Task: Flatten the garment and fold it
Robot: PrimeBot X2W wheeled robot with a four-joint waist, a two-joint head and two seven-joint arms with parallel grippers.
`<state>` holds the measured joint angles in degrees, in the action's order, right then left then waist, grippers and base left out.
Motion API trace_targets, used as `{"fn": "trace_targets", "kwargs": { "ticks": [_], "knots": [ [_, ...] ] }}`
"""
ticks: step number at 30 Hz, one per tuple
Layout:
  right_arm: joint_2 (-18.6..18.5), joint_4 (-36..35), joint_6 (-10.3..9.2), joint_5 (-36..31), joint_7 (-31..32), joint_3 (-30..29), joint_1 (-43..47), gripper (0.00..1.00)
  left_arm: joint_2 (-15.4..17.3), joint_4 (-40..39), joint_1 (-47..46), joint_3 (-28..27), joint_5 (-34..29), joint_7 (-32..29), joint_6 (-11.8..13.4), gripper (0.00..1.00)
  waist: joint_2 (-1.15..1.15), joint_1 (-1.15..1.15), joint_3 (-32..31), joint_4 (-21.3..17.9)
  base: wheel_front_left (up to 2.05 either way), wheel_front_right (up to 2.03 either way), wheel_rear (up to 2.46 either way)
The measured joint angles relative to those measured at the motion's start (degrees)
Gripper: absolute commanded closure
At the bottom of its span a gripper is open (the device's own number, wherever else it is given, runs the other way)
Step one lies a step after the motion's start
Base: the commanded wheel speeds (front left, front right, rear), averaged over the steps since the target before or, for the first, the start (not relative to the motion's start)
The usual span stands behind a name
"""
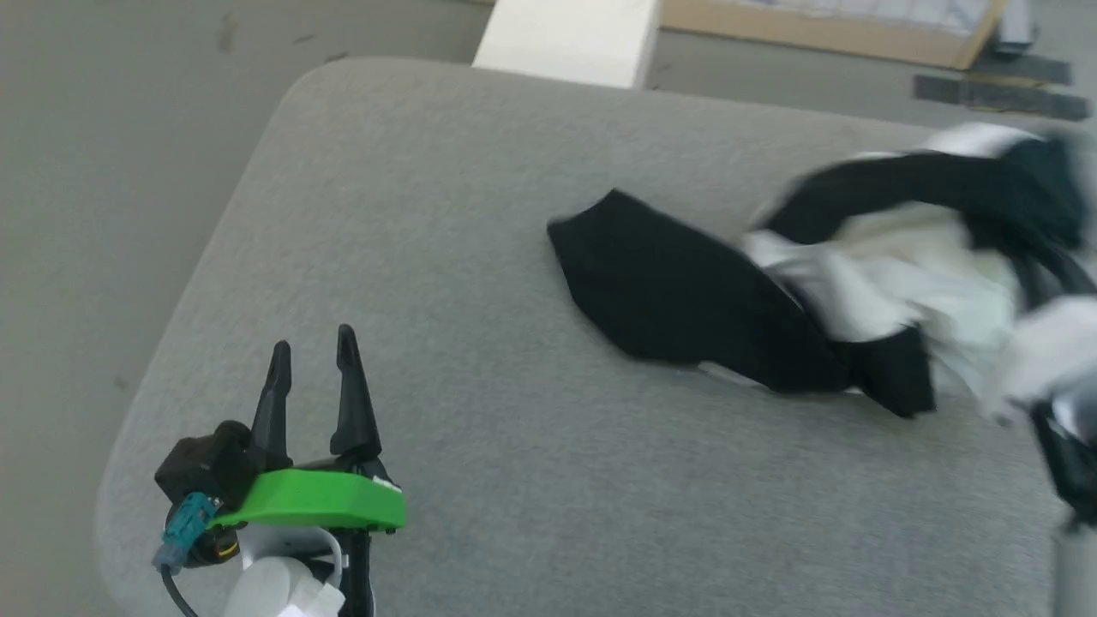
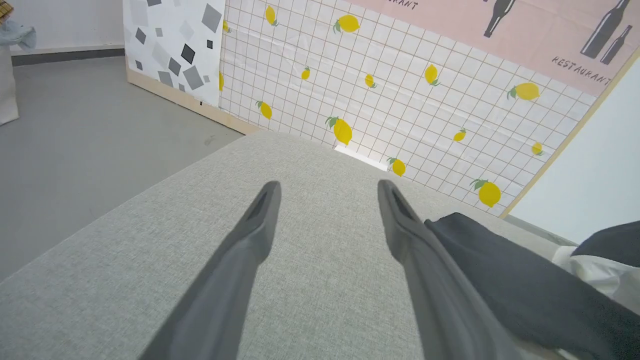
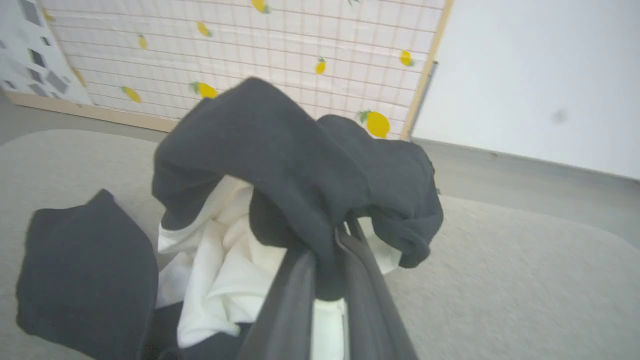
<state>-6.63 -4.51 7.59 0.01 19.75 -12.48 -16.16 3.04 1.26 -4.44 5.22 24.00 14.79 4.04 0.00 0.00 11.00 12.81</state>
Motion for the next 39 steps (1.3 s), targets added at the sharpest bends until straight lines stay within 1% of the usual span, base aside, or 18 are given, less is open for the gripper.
{"fn": "trace_targets", "kwargs": {
  "ticks": [2,5,9,11,12,13,15,18,22,26,28,30,33,39],
  "knots": [
    [1.18,-2.33,0.0,-0.27,2.77,-4.7,3.49,1.0,0.0,0.18,0.23,0.03,-0.27,-0.01,-0.05,0.0,0.0,0.0,-0.87,-1.33,0.0,0.0,0.0],
    [2.61,-3.48,0.0,-0.33,7.87,-10.13,9.26,1.0,0.0,0.43,0.33,0.34,-0.49,0.0,-0.52,0.0,0.0,0.0,-1.88,-3.35,0.0,0.0,0.0],
    [3.43,-2.33,-0.01,0.93,13.55,-12.26,15.24,1.0,-0.02,0.88,0.33,0.62,-0.77,0.0,-0.93,0.0,0.0,0.0,-2.61,-5.62,0.0,0.0,0.0],
    [3.65,-0.52,0.0,3.48,14.79,-12.3,16.96,1.0,-0.03,1.14,0.32,0.87,-0.83,0.0,-0.97,0.0,0.0,0.0,-2.79,-6.77,0.0,0.0,0.0],
    [3.7,0.27,0.0,4.92,14.44,-12.23,17.38,0.4,-0.03,1.31,0.31,0.9,-0.85,0.0,-1.03,0.0,0.0,0.0,-2.84,-7.31,0.0,0.0,0.0],
    [3.74,0.74,0.0,6.03,13.9,-12.13,17.49,0.0,-0.03,1.54,0.31,0.87,-0.88,0.0,-1.22,0.0,0.0,0.0,-2.86,-7.71,0.0,0.0,0.0],
    [3.72,1.21,-0.01,8.2,10.95,-11.47,17.5,0.0,-0.03,2.07,0.3,0.9,-0.93,0.0,-1.7,0.0,0.0,0.0,-2.92,-8.56,0.0,0.0,0.0],
    [3.71,1.3,-0.01,10.31,3.86,-9.77,17.53,0.0,-0.03,2.8,0.24,1.59,-1.05,0.0,-2.56,0.0,0.0,0.0,-3.16,-9.72,0.0,0.0,0.0],
    [3.7,-2.02,-0.01,8.76,-6.56,-5.19,18.38,0.0,-0.03,3.18,-0.19,4.48,-0.55,-0.01,-3.0,0.0,0.0,0.0,-3.87,-10.86,0.0,0.0,0.0],
    [3.78,-5.23,0.0,7.23,-14.02,-2.19,18.97,0.0,-0.02,3.93,-2.77,9.29,-0.3,-0.02,-3.46,0.0,0.0,0.0,-4.22,-12.29,0.0,0.0,0.0],
    [3.76,-5.55,0.0,7.04,-15.79,-1.52,18.98,0.0,-0.03,4.99,-5.66,13.02,0.6,-0.96,-3.9,0.0,0.0,0.0,-4.22,-13.18,0.0,0.0,0.0],
    [3.75,-5.34,-0.01,7.0,-16.24,-0.77,18.97,0.0,-0.1,6.23,-9.05,16.91,1.47,-2.7,-4.12,0.0,0.0,0.0,-4.06,-13.98,0.0,0.0,0.0],
    [3.74,-4.87,-0.01,7.05,-16.31,1.02,18.74,0.0,-0.13,8.61,-14.66,22.78,6.75,-7.27,-4.1,0.0,0.0,0.0,-3.53,-15.23,0.0,0.0,0.0],
    [3.75,-2.92,-0.01,7.81,-16.82,3.75,17.13,0.0,-0.24,16.22,-26.05,33.08,12.83,-19.26,-0.31,0.0,0.0,0.0,-1.77,-18.29,0.0,0.0,0.0]
  ]
}}
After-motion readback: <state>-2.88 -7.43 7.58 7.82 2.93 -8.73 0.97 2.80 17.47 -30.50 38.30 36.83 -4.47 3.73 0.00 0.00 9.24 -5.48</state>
